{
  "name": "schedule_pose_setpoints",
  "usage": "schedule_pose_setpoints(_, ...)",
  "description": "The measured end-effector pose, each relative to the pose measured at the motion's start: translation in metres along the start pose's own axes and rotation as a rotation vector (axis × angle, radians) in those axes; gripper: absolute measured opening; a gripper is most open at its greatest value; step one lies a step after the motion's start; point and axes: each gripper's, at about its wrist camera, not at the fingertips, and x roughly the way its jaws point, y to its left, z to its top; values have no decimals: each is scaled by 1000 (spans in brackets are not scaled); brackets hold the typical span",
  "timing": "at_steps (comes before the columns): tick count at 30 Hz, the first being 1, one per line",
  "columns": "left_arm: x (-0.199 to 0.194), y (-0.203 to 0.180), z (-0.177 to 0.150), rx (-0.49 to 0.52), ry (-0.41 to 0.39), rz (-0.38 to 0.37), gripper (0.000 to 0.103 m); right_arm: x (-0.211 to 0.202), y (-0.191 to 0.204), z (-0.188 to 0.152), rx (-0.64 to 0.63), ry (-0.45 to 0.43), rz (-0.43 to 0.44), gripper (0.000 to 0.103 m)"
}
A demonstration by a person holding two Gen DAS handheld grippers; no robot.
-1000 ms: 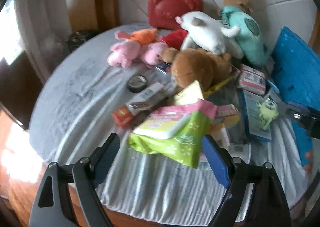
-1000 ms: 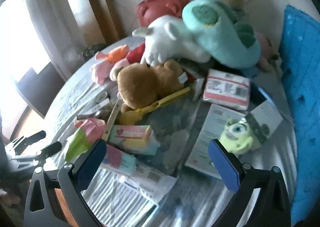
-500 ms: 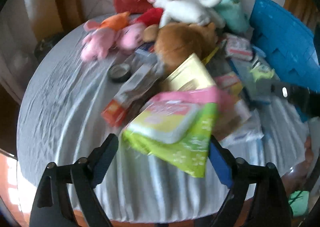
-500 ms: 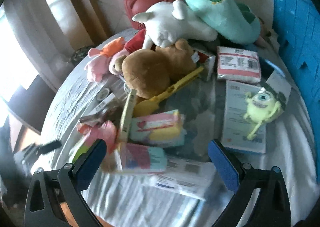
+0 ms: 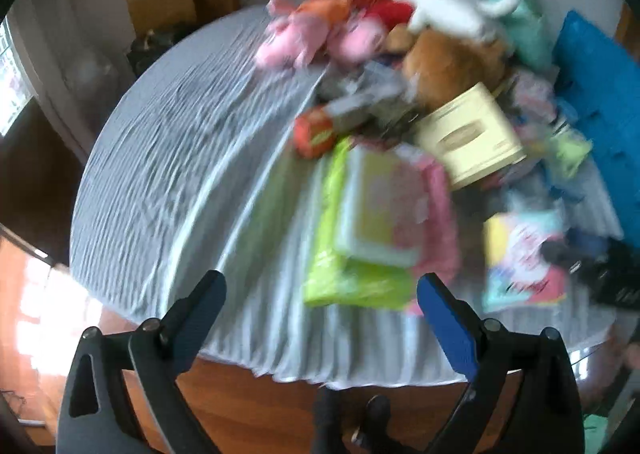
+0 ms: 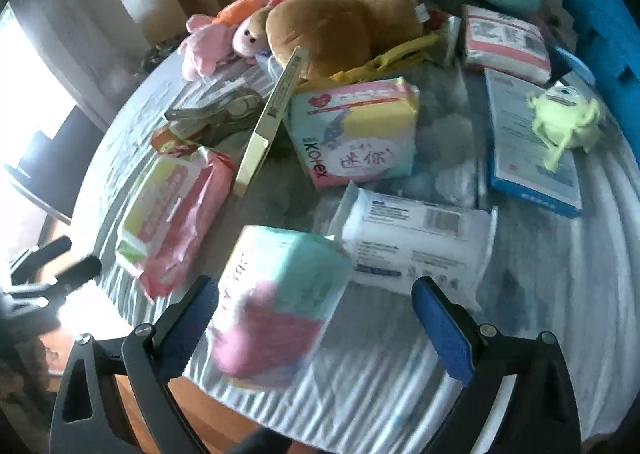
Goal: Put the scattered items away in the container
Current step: 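Grasp the yellow-pink WIPES pack with the left gripper while the right grasps the Kotex pack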
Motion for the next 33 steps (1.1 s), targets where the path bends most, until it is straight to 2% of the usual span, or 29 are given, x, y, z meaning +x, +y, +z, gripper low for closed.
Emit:
schedule_pose_setpoints(5,15,-25,11,88,-2,7,98,-19,-2,-9,53,-43,-17,99)
schedule_pose_setpoints(9,41,-29,15,149,29,8,98,-13,8,-20,96,-47,-62,101)
schedule_pose_setpoints(12,55,-30,14,192,44,-19,98,-5,14,-32,152,-53,-95,103)
schedule_pose_setpoints(18,68,-35,14,222,47,-56,99,12,33,-43,189,-73,-181,103)
schedule_pose_setpoints(23,79,-39,14,246,50,-86,102,33,32,-49,228,-59,-248,103)
schedule_pose_setpoints(26,86,-41,14,261,52,-104,102,34,23,-55,260,-72,-240,103)
schedule_pose_setpoints(33,101,-47,14,241,49,-88,103,38,20,-51,232,-93,-235,103)
